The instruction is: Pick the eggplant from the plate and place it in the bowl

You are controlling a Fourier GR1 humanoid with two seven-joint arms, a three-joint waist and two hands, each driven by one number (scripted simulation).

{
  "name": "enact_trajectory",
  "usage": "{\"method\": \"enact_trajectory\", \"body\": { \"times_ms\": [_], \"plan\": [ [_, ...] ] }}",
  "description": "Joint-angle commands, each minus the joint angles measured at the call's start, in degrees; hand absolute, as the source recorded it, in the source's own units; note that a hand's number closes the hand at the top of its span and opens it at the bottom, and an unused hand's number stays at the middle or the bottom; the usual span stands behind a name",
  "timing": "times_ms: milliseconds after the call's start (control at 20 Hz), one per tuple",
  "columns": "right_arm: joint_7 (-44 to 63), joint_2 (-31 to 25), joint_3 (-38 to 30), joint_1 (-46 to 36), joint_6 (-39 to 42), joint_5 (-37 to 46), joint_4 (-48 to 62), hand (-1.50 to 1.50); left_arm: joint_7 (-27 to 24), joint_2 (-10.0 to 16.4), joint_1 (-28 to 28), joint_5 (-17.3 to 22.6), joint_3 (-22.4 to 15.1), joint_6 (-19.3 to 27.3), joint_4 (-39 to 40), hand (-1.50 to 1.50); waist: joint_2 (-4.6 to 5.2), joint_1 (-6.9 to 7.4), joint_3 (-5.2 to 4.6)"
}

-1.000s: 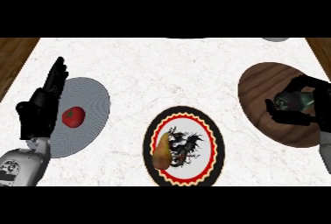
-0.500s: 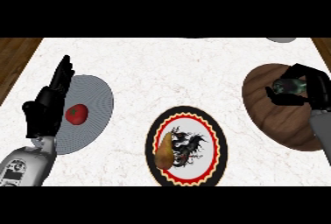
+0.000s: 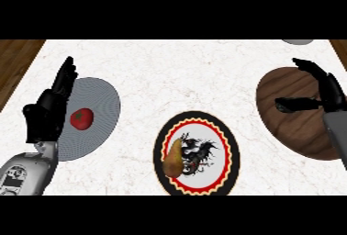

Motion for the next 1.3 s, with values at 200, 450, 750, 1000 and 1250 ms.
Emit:
{"method": "enact_trajectory", "body": {
  "times_ms": [200,450,750,1000,1250],
  "plan": [
    [-8.2,-3.7,-6.7,-3.0,6.6,-5.2,7.9,-1.5,-0.8,-0.1,-0.6,-0.7,2.3,-0.2,1.2,0.0,-0.35,-1.1,-0.08],
    [-8.3,-11.6,-9.5,-2.2,19.2,-8.1,11.0,-1.5,-0.3,-0.6,-1.6,0.2,2.9,-1.4,2.9,0.0,-0.29,-1.36,-0.06],
    [-14.9,-18.3,-12.3,3.8,33.2,-11.2,12.6,-1.5,-1.2,-1.7,3.0,-1.7,1.4,-0.6,-0.6,0.0,-0.43,-1.43,-0.02],
    [-20.0,-19.2,-10.7,9.9,38.6,-10.4,10.5,-1.5,3.5,-0.7,1.6,-1.9,2.4,-0.9,-3.9,0.0,-0.8,-1.82,-0.03],
    [-24.3,-20.7,-10.1,14.7,43.0,-10.6,8.7,-1.5,1.0,-1.3,1.3,-2.6,2.7,-0.6,-1.3,0.0,-0.71,-2.27,0.05]
  ]
}}
